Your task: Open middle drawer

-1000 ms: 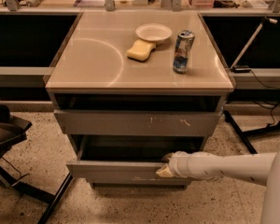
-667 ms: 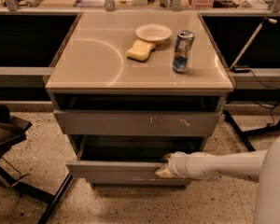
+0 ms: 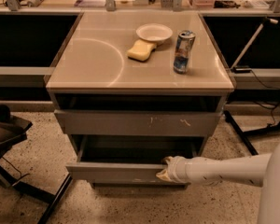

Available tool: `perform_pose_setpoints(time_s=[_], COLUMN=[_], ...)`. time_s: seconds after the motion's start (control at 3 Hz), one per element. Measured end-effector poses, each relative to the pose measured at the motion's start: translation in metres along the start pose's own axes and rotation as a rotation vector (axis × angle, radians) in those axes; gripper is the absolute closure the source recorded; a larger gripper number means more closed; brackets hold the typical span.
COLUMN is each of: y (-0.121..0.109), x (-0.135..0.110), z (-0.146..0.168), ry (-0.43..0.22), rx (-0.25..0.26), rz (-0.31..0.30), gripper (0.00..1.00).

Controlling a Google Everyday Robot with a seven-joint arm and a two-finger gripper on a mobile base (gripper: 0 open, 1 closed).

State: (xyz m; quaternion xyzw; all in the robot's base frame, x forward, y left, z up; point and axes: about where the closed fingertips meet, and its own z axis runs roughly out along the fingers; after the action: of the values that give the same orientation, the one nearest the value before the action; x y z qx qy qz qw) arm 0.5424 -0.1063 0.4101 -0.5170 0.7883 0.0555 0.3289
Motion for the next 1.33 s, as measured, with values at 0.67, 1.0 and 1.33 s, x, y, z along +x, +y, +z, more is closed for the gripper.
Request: perform_pose_setpoints(time_s=[0.67,1.0,1.33], y=[0.020,0.019,0.037], x=[0.010,0.008,0.017], z=[-0.011,-0.015,-0.022], ry=[-0.021,-0.022,-0.039], rx=[0.010,0.010,0.019], rz=[0.005,0.005,0.014], gripper=[1.00,1.00,1.00])
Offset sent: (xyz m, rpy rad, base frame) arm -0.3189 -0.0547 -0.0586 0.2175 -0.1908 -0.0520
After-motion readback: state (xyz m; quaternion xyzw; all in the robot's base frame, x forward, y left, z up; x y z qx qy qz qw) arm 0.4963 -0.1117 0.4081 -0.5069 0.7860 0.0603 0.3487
